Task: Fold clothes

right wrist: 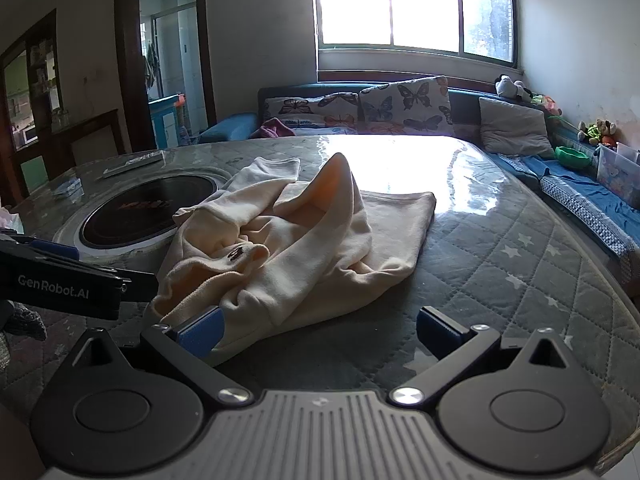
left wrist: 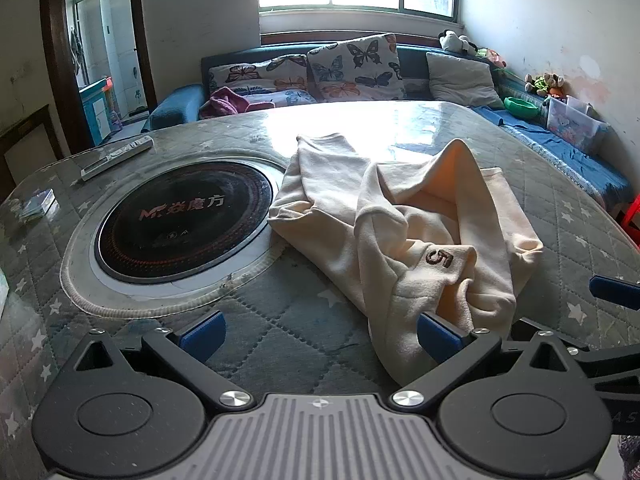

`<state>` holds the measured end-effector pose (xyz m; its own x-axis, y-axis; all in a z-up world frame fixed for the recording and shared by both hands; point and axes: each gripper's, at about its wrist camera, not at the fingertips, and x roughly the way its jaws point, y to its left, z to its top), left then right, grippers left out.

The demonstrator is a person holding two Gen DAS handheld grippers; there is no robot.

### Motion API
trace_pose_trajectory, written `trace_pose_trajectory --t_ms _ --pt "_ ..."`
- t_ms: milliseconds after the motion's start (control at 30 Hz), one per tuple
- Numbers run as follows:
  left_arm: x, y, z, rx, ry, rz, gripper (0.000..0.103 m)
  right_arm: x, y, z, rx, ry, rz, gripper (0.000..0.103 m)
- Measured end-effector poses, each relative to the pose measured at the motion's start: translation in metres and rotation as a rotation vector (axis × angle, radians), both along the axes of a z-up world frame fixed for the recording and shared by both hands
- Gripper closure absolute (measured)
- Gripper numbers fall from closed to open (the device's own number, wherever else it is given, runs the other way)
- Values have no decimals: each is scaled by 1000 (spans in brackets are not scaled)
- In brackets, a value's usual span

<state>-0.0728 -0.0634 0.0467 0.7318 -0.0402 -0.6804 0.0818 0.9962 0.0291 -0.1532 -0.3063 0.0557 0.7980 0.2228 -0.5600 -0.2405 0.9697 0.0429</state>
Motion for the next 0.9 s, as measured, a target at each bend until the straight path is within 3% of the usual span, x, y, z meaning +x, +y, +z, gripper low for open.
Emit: trace_pose_trajectory --t_ms 900 --pt "9 -4 0 3 19 -15 0 9 3 -3 -2 22 10 0"
